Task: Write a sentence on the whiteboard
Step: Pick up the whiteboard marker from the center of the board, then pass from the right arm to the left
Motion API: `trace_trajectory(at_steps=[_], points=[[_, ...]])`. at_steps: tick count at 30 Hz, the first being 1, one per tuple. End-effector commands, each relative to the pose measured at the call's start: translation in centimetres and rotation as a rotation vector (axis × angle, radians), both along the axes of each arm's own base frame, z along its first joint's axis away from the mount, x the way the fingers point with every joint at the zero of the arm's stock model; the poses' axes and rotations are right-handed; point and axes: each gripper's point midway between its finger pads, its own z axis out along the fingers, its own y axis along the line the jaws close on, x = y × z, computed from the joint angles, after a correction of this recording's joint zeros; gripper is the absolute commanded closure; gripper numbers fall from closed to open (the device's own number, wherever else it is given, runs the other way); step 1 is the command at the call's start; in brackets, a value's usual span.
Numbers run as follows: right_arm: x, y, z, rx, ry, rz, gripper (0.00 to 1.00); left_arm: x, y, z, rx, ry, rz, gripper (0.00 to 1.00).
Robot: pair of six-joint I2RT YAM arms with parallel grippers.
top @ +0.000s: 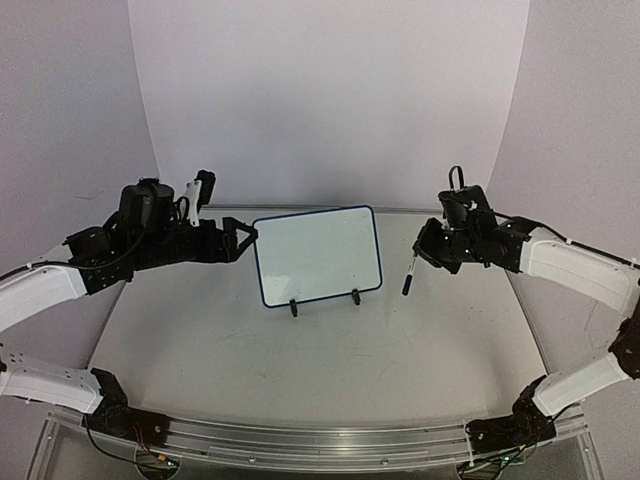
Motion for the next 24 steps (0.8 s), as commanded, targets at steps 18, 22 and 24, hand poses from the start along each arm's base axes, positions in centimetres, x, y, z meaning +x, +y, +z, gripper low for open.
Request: trace_trajectory(at_steps=[18, 22, 24], points=[[-1.5, 10.8, 11.2, 0.337, -0.236, 0.111, 1.0, -4.1, -19.0, 0.3, -0.26, 0.094, -0.365, 0.05], [-1.7, 11.1, 11.1, 0.337, -0.236, 0.115, 1.0, -4.5, -20.3, 0.4, -0.269, 0.115, -0.417, 0.13], [-1.7, 11.1, 11.1, 0.339, -0.235, 0.115, 1.0, -4.6, -20.9, 0.0, -0.268, 0.129, -0.436, 0.14]])
